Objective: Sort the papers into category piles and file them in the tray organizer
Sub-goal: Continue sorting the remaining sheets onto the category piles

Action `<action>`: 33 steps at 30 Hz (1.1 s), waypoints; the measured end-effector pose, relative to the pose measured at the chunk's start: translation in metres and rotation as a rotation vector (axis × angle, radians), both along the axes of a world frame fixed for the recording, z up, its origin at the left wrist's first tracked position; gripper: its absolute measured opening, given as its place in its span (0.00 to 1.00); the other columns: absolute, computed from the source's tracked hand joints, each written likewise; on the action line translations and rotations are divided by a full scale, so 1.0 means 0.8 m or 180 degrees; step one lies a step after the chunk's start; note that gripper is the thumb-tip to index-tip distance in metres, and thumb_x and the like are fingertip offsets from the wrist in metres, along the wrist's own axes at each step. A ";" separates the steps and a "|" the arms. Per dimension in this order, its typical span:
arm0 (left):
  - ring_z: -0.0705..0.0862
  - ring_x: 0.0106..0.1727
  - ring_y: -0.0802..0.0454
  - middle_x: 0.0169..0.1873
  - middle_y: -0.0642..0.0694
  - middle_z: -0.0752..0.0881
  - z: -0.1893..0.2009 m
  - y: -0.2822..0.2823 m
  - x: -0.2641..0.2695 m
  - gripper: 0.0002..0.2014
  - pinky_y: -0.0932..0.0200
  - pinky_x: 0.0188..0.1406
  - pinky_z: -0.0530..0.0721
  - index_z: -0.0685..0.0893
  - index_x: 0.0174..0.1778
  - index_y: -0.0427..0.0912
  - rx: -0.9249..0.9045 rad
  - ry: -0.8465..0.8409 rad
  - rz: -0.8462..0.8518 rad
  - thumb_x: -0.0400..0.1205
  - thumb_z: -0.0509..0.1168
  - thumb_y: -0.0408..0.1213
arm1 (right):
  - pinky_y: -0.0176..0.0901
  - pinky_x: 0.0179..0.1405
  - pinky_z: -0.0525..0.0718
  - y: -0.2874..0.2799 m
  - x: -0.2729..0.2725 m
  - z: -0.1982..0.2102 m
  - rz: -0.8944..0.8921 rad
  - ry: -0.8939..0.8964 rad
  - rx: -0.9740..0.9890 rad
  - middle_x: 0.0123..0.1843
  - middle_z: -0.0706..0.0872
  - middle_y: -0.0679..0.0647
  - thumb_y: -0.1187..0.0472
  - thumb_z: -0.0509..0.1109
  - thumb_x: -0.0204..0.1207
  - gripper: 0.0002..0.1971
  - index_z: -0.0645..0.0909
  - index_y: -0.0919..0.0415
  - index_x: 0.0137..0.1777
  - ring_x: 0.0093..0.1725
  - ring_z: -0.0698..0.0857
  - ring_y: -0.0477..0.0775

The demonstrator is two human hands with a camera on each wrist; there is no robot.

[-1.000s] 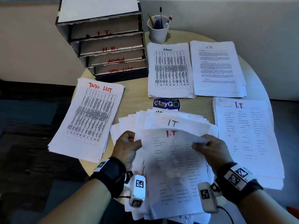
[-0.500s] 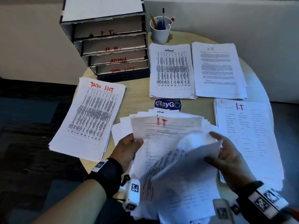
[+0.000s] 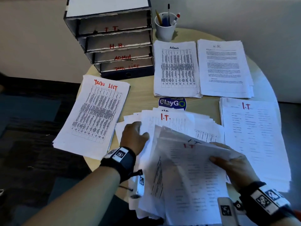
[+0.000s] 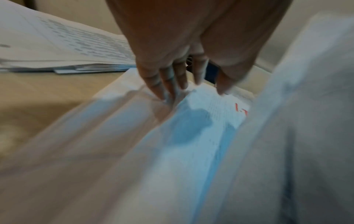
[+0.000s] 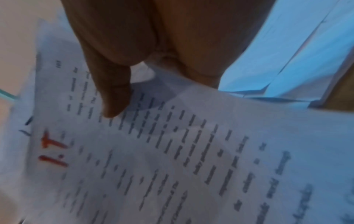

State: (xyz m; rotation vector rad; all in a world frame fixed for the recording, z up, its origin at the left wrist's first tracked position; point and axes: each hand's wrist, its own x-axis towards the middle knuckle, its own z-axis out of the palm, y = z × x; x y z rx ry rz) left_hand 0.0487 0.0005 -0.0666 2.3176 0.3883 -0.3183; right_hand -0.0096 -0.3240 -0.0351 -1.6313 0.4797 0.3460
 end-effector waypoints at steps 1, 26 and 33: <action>0.79 0.45 0.38 0.42 0.39 0.81 -0.002 -0.004 0.009 0.21 0.49 0.42 0.79 0.80 0.46 0.39 0.0125 0.0228 -0.0020 0.66 0.64 0.52 | 0.40 0.38 0.89 0.002 -0.002 0.007 0.0053 -0.0005 0.0019 0.42 0.93 0.59 0.76 0.77 0.66 0.14 0.90 0.61 0.48 0.39 0.91 0.54; 0.83 0.37 0.50 0.39 0.45 0.89 0.033 -0.006 -0.029 0.16 0.62 0.33 0.79 0.86 0.49 0.38 -0.2666 0.0749 0.0524 0.81 0.56 0.18 | 0.27 0.22 0.72 0.013 0.006 0.003 0.0210 -0.0322 0.0169 0.24 0.83 0.52 0.83 0.75 0.61 0.15 0.84 0.64 0.25 0.23 0.78 0.42; 0.88 0.49 0.40 0.53 0.31 0.90 0.029 -0.029 -0.029 0.18 0.50 0.53 0.82 0.86 0.57 0.32 -0.2941 0.1139 0.0214 0.86 0.60 0.44 | 0.29 0.24 0.75 0.012 -0.014 0.029 0.0282 -0.0285 0.0308 0.26 0.84 0.54 0.78 0.76 0.63 0.05 0.82 0.75 0.33 0.25 0.80 0.43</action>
